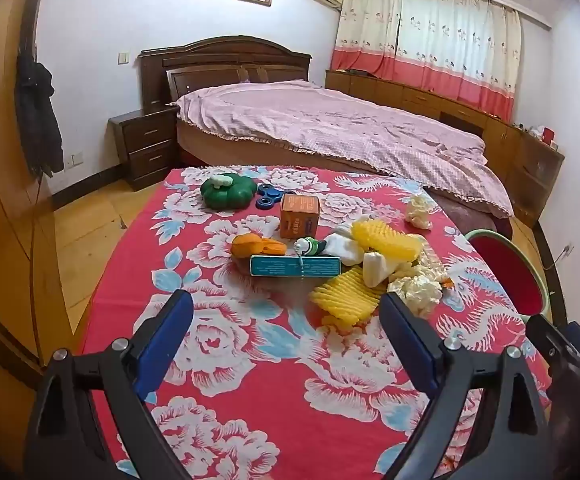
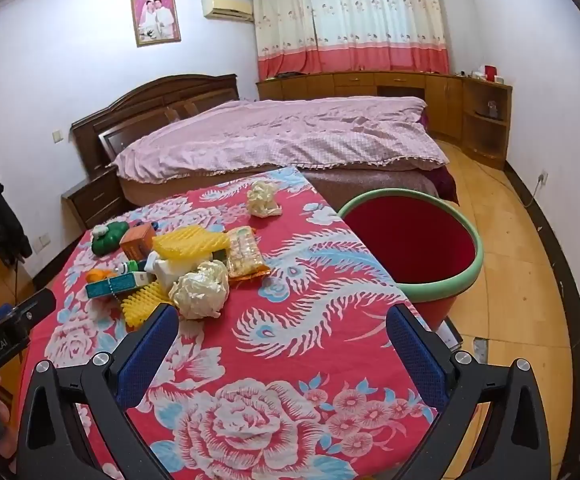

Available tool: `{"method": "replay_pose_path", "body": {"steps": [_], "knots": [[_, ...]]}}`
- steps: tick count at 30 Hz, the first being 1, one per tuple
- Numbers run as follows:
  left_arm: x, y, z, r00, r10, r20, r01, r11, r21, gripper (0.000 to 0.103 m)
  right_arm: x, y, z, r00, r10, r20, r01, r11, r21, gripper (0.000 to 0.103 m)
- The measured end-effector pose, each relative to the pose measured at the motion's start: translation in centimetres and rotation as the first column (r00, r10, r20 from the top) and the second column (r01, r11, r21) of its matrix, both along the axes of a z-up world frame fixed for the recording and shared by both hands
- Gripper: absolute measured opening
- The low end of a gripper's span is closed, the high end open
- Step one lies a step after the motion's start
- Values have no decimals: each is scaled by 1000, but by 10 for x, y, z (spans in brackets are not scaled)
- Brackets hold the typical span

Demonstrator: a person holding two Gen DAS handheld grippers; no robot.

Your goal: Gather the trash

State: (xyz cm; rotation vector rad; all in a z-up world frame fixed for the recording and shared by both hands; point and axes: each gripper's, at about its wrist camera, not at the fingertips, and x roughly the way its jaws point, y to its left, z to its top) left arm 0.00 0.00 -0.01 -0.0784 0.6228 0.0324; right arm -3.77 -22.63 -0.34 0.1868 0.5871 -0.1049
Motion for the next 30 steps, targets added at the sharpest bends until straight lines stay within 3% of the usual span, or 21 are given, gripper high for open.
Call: {"method": "replay_pose_path", "body": {"steps": [30], "knots": [[3,7,-5,999,29,-27,-29,999,-29,94,-2,1,5,1000,-4,-2,4,1000,-21,103]]}}
